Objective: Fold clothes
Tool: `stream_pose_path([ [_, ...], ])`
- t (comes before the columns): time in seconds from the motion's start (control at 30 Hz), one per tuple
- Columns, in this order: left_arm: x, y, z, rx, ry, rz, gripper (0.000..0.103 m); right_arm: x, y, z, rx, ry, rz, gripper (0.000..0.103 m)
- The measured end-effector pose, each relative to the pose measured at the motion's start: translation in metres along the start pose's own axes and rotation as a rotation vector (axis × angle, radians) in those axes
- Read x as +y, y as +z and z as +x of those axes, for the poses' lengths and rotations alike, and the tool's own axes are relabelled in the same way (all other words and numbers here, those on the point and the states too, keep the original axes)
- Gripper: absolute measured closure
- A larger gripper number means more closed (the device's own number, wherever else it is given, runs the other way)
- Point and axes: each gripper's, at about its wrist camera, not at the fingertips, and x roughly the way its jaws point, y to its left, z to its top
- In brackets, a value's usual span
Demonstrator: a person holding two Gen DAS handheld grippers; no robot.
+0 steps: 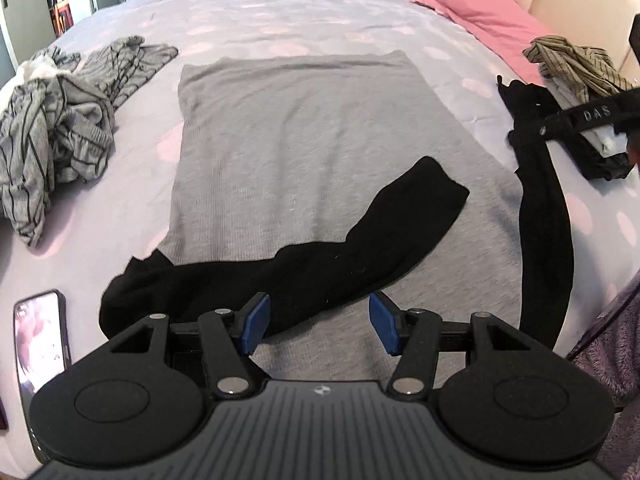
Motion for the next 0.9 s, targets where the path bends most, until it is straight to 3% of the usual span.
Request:
stream_pose_path([
  [0.07,-0.002,0.000,0.003,0.008,0.001,0.005,0.050,0.009,-0.004,0.012,0.029,0.027,-0.007,0.054],
  [0.27,-0.009,0.001,0.011,0.030,-0.005,0.026,0.050,0.026,-0.006,0.053,0.088,-0.004,-0.048,0.057],
  [0.37,-0.010,0.000,0.014,0.039,-0.001,0.031,0.050,0.020,-0.003,0.066,0.100,-0.008,-0.049,0.064],
  [0.5,-0.009,-0.001,0.014,0.045,0.012,0.040,0.050,0.017,-0.006,0.075,0.143,0.024,-0.035,0.099],
  [0.53,-0.008,-0.001,0.012,0.043,0.016,0.042,0.050,0.018,-0.006,0.071,0.136,0.027,-0.040,0.099],
  [0.63,-0.003,-0.002,0.006,0.033,0.036,0.049,0.050,0.022,-0.001,0.048,0.075,0.038,-0.066,0.099],
  [0.77,0.011,-0.006,-0.003,0.042,0.064,0.045,0.050,0.020,0.006,-0.008,-0.079,0.067,-0.050,0.099],
  [0.9,0.020,-0.010,-0.010,0.050,0.078,0.033,0.050,0.006,0.004,-0.061,-0.229,0.014,-0.026,0.099],
])
